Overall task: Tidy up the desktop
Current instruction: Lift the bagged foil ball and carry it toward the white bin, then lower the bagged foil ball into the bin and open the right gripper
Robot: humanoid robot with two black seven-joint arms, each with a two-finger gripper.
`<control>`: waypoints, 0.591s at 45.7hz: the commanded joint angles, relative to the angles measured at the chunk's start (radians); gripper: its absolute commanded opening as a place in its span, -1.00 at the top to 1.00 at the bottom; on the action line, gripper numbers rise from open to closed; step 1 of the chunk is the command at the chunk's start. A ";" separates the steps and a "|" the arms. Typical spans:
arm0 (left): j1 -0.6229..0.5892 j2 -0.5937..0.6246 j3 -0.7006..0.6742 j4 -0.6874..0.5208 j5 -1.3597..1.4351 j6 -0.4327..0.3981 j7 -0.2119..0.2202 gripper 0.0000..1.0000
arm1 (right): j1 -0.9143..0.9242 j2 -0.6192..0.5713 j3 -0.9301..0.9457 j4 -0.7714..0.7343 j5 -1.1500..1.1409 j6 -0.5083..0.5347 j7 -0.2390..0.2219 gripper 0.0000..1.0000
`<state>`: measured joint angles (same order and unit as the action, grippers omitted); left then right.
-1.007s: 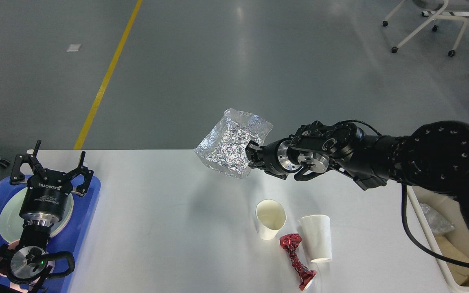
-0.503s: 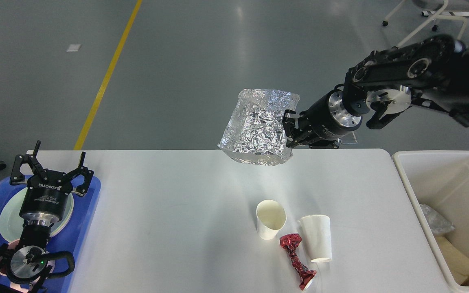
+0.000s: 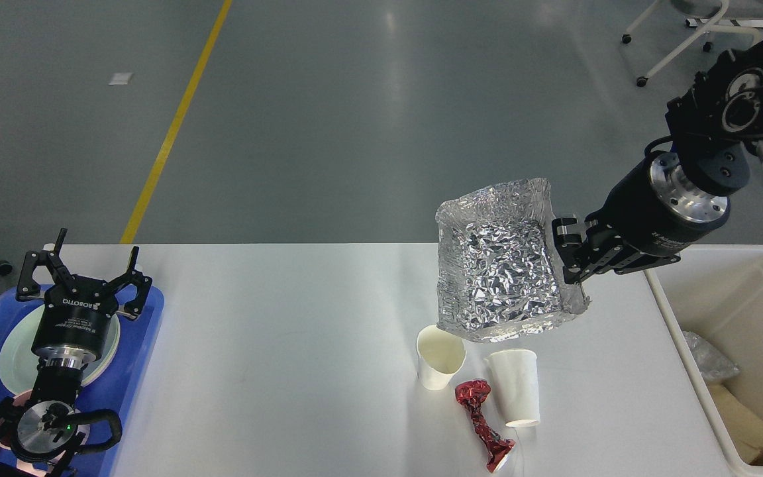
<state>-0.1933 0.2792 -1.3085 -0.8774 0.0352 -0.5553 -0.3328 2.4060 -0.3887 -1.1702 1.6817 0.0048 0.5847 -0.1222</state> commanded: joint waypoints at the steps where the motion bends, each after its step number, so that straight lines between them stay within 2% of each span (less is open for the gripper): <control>1: 0.000 0.000 0.000 0.000 0.000 0.000 0.000 -0.93 | 0.001 -0.007 -0.022 0.000 0.000 -0.011 0.001 1.00; 6: 0.000 0.000 0.000 0.000 0.000 0.000 -0.002 -0.93 | 0.001 -0.028 -0.055 -0.011 0.003 -0.016 0.001 1.00; 13: 0.000 0.000 0.000 0.000 0.000 0.000 -0.002 -0.93 | -0.022 -0.142 -0.129 -0.051 -0.016 -0.020 0.001 1.00; 22: 0.000 0.000 0.000 0.000 0.000 0.000 -0.002 -0.93 | -0.175 -0.306 -0.226 -0.221 -0.081 -0.081 0.001 1.00; 27: 0.000 0.000 0.000 0.000 0.000 0.000 -0.002 -0.93 | -0.293 -0.404 -0.212 -0.339 -0.120 -0.088 0.001 1.00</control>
<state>-0.1933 0.2792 -1.3085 -0.8774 0.0351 -0.5553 -0.3344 2.2286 -0.6972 -1.3886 1.4572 -0.0776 0.5084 -0.1210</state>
